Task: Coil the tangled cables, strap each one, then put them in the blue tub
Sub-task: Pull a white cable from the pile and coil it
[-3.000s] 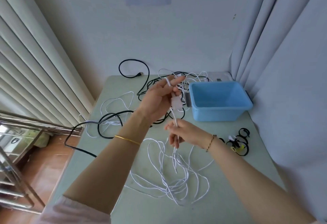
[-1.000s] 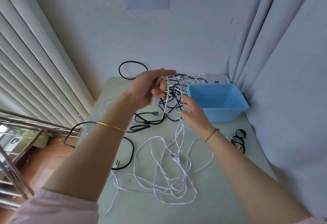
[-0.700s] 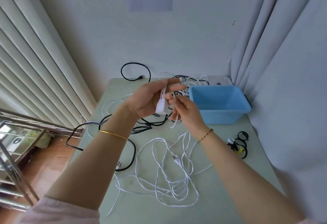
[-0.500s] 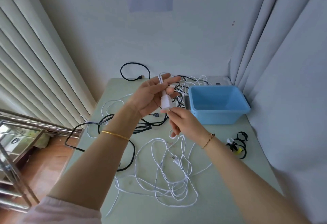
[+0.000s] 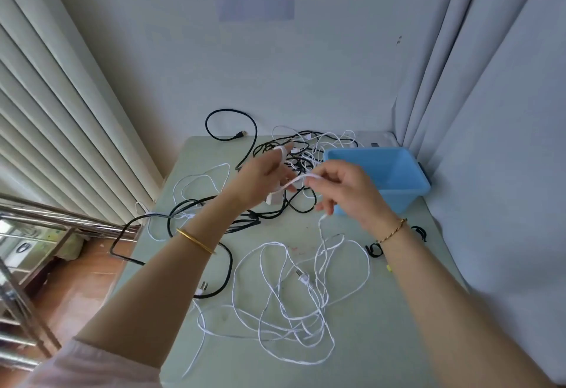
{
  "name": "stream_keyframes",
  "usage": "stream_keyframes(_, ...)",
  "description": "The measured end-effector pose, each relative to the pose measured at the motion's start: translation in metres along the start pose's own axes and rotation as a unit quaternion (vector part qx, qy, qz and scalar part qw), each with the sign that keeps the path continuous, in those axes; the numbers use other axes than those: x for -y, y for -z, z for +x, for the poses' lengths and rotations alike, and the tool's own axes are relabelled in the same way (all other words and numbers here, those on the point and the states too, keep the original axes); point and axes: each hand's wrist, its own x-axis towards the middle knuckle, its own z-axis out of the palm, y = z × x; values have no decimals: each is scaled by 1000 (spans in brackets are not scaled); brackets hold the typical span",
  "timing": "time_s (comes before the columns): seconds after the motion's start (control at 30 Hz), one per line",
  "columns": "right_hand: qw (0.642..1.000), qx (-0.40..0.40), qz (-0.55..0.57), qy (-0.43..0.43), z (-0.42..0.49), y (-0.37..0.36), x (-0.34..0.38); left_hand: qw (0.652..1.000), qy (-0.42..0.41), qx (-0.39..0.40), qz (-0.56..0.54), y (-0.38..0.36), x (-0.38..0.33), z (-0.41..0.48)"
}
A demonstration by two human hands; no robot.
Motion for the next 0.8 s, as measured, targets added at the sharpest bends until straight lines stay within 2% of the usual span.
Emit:
stream_keyframes(0.17, 992, -115, 14, 42, 17, 6, -2, 994, 22, 107, -20, -5, -22, -12)
stream_keyframes(0.23, 989, -143, 30, 40, 21, 5, -8, 988, 40, 133, -65, -6, -29, -14)
stream_keyframes(0.3, 985, -158, 68, 16, 22, 1, -16, 973, 49, 158, -160, -4, -32, -12)
stream_keyframes(0.37, 986, -125, 111, -24, 20, -4, -26, 930, 32, 196, -311, 0, -33, -9)
stream_keyframes(0.43, 991, -56, 109, -61, 12, -11, -37, 850, 26, 206, -484, 4, -32, -4)
stream_keyframes(0.5, 994, 11, 54, -90, 3, -21, -49, 772, 21, 168, -613, 8, -35, 1)
stream_keyframes(0.53, 994, 46, 3, -99, -2, -26, -56, 749, 12, 133, -648, 10, -36, 5)
stream_keyframes(0.6, 981, 124, -87, -118, -10, -35, -65, 755, -3, 60, -653, 13, -37, 12)
stream_keyframes(0.7, 960, 206, -137, -129, -18, -41, -60, 819, -6, -14, -574, 12, -31, 17)
stream_keyframes(0.8, 950, 236, -170, -109, -21, -38, -34, 887, 22, -83, -454, 5, -16, 17)
